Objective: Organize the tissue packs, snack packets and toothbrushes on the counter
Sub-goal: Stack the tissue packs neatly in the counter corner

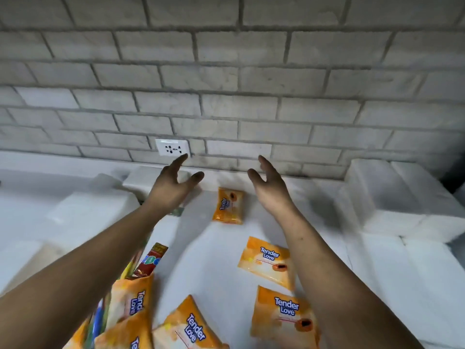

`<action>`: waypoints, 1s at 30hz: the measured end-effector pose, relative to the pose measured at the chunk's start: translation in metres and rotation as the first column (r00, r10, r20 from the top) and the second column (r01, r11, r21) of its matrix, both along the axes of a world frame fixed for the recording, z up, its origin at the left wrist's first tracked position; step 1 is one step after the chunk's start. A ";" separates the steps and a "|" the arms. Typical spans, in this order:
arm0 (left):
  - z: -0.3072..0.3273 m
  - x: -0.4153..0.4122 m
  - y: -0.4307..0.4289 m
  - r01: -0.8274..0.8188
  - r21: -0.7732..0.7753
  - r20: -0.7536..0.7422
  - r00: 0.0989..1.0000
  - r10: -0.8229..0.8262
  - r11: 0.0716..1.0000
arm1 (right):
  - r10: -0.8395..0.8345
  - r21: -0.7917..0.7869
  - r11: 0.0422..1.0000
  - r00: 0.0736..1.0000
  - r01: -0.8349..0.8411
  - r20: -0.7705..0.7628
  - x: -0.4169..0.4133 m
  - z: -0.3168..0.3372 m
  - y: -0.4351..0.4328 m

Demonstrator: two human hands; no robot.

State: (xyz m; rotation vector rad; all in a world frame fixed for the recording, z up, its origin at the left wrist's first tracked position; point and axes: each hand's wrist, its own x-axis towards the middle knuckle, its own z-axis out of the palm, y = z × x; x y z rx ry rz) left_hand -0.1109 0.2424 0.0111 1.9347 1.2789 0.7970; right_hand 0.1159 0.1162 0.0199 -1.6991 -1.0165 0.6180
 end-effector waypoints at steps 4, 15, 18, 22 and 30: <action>-0.008 -0.059 0.029 -0.063 -0.034 0.001 0.998 0.063 0.997 | 0.055 -0.042 0.998 0.998 -0.056 -0.016 -0.047 -0.015 0.042; -0.028 -0.204 0.076 -0.307 -0.051 -0.050 0.951 0.304 0.950 | 0.259 -0.146 0.952 0.963 -0.268 -0.074 -0.175 -0.054 0.142; -0.034 -0.235 0.072 -0.409 -0.079 -0.019 0.912 0.409 0.909 | 0.316 -0.188 0.927 0.945 -0.326 -0.082 -0.205 -0.061 0.162; -0.046 -0.264 0.054 -0.514 -0.118 0.002 0.856 0.517 0.850 | 0.392 -0.228 0.891 0.919 -0.393 -0.052 -0.235 -0.070 0.187; -0.082 -0.281 0.016 -0.615 -0.211 -0.007 0.779 0.628 0.760 | 0.522 -0.327 0.812 0.852 -0.484 0.034 -0.272 -0.075 0.212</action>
